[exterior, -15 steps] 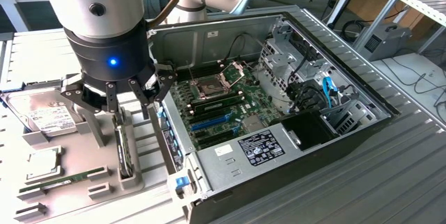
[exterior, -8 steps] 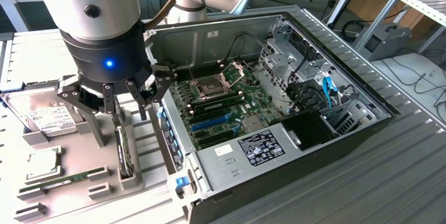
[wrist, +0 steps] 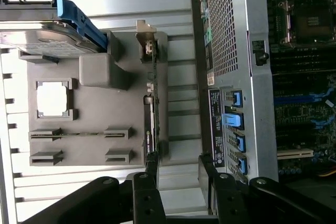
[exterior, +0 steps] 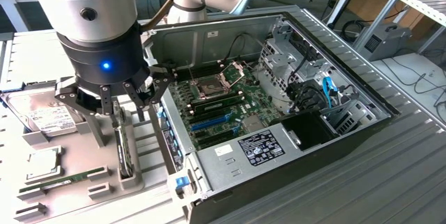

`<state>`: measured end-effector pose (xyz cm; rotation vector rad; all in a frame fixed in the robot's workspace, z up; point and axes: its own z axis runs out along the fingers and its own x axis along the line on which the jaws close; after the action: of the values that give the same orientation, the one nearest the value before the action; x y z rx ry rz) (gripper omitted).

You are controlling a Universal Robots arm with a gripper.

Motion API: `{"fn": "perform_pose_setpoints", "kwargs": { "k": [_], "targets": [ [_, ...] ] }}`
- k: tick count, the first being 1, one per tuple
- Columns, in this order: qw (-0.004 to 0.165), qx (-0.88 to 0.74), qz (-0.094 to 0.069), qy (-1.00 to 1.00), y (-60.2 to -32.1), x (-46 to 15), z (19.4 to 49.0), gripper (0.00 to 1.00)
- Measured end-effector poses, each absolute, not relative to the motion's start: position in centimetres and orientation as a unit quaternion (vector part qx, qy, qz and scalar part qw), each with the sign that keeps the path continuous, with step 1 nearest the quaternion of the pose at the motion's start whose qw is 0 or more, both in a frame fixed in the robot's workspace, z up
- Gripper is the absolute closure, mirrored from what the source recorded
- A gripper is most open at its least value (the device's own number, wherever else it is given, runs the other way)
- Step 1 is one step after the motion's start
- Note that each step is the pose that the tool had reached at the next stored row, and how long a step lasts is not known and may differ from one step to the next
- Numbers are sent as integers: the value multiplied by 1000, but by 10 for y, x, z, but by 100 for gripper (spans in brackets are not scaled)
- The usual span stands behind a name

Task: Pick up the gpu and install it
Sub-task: 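Pick up the gpu and move the gpu toward the slot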

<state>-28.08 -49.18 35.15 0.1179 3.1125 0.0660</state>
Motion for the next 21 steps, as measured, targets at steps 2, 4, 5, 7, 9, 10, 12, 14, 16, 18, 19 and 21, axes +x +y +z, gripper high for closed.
{"fn": "perform_pose_setpoints", "kwargs": {
  "k": [2,4,5,7,9,10,12,14,16,18,19,21],
  "targets": [
    [13,38,21,999,-492,-281,351,56],
    [13,38,21,999,-492,-282,351,56],
    [13,38,21,999,-492,-282,350,56],
    [13,38,21,999,-492,-283,350,56],
    [13,38,21,999,-492,-284,350,56],
    [13,38,21,999,-492,-284,349,56],
    [13,38,21,999,-492,-285,349,56],
    [13,38,21,999,-492,-286,349,56],
    [13,38,21,999,-492,-287,348,56],
    [13,38,21,999,-492,-288,348,56],
    [13,38,21,999,-492,-288,348,56],
    [13,38,21,999,-492,-288,348,56]
  ]
}}
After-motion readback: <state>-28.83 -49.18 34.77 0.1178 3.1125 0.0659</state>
